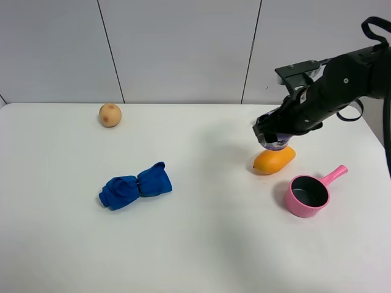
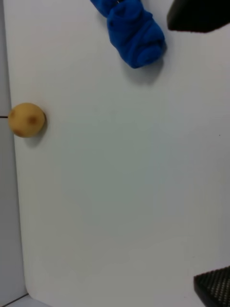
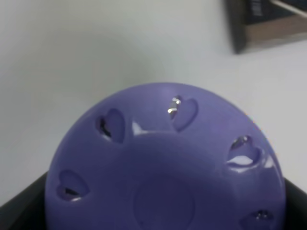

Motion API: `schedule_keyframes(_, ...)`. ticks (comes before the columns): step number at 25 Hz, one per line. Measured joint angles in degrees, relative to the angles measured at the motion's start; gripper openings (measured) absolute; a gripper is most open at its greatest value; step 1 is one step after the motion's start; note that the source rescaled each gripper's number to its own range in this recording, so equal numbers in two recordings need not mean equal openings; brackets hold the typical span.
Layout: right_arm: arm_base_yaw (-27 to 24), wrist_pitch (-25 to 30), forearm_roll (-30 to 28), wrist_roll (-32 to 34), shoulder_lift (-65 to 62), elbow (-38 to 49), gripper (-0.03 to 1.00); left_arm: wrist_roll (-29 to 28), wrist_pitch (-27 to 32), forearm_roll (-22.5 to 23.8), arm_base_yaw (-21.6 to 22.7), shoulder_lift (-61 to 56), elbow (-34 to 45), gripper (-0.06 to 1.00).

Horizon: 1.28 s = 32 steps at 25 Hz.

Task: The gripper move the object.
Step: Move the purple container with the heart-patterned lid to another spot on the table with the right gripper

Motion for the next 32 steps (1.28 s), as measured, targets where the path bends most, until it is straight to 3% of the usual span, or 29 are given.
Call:
schedule_keyframes(9, -12.38, -0.16, -1.46, -0.64, -0.13, 0.0, 0.0, 0.0, 0.0, 0.0, 0.0, 0.0, 0.0, 1.0)
schedule_keyframes(15, -19.01, -3.78, -1.52, -0.76, 0.38, 0.0, 0.0, 0.0, 0.0, 0.0, 0.0, 0.0, 0.0, 1.0)
schedule_keyframes(26, -19.73, -17.08, -0.87, -0.8, 10.06, 0.0, 0.0, 0.0, 0.0, 0.0, 0.0, 0.0, 0.0, 1.0)
schedule_keyframes(32, -19.73, -21.49, 1.67, -0.8, 16.73, 0.0, 0.0, 0.0, 0.0, 0.0, 0.0, 0.0, 0.0, 1.0)
